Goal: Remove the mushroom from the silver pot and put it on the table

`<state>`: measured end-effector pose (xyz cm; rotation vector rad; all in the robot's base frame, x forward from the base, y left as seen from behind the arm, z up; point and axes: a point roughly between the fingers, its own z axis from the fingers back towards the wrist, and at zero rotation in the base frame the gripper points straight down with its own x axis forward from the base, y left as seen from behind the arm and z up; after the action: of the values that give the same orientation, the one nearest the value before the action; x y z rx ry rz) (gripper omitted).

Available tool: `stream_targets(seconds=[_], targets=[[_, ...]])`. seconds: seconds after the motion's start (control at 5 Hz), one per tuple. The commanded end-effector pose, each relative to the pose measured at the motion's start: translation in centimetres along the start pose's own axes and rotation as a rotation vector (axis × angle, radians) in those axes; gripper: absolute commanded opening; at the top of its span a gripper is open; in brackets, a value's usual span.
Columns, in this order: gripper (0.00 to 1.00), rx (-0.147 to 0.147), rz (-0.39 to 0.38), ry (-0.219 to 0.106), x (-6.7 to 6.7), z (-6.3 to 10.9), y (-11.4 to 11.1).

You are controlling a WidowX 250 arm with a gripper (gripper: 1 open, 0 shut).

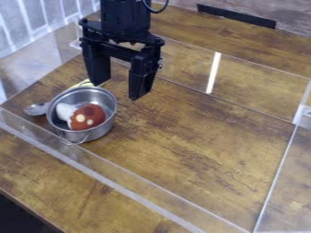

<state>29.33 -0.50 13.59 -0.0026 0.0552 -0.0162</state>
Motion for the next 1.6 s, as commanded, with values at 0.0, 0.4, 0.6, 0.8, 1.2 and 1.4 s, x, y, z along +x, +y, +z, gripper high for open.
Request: stream_targets(seconds=[0.0,0.4,0.6,0.8,1.2,1.4], targets=[[1.00,-0.003,0.027,0.035,-0.2,-2.3,0.1],[1.00,0.021,0.168,-0.014,-0.1,-3.9,3.8],[1.00,0.024,0.225,-0.028,0.0,-4.2,4.5],[1.00,0.027,0.277,-0.040,0.8,-4.7,5.3],[1.00,0.027,0.312,-0.086,1.3,-5.7,7.6],[1.00,0.012,0.295,-0.098,0.7,-6.2,8.7]])
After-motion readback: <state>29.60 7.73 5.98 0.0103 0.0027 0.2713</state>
